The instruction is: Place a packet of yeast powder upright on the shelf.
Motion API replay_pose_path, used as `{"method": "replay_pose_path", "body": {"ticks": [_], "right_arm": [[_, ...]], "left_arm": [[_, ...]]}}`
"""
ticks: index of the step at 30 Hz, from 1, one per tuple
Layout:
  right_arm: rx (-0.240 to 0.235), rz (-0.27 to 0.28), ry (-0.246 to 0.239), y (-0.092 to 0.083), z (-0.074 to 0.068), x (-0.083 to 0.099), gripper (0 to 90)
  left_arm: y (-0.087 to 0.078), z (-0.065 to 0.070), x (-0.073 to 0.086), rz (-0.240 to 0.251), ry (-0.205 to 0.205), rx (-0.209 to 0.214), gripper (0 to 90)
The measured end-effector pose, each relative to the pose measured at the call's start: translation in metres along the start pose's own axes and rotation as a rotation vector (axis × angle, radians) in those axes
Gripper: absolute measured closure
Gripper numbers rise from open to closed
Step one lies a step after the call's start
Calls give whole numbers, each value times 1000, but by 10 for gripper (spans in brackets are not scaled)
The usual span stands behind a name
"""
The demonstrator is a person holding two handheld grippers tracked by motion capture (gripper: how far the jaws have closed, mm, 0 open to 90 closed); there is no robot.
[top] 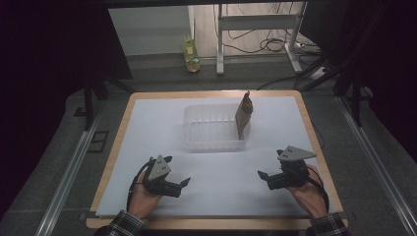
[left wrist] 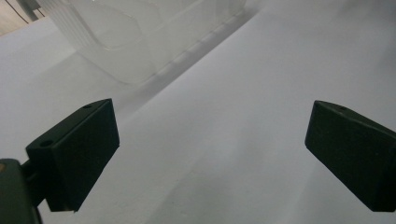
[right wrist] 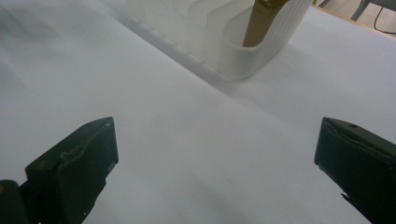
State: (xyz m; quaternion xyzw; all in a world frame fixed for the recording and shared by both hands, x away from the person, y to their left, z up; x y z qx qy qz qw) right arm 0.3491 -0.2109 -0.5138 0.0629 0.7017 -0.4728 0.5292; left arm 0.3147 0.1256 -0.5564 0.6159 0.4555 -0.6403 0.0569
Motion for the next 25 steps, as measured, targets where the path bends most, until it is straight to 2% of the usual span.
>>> {"method": "replay_pose_path", "body": {"ticks": [5, 9, 20, 25], "right_arm": [[8, -9, 2, -3, 0, 7, 0], [6, -16, 25, -5, 0, 15, 0], [11, -77, 58, -7, 5, 41, 0], [12, -94, 69, -6, 7, 46, 0]], "left_arm": [[0, -1, 1, -1, -5, 0, 27], [1, 0, 1, -6, 1, 3, 27], [4, 1, 3, -23, 7, 2, 26], [6, 1, 3, -23, 4, 4, 25]]}}
Point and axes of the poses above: each handheld gripper's, and its own axes: y roughly forward along the jaws, x roughly out of its underside, z roughly to its right, the point moved 7 cm from there along y, roughly forward along the jaws, and after that the axes turned 7 degrees about y, right-handed, at the moved point
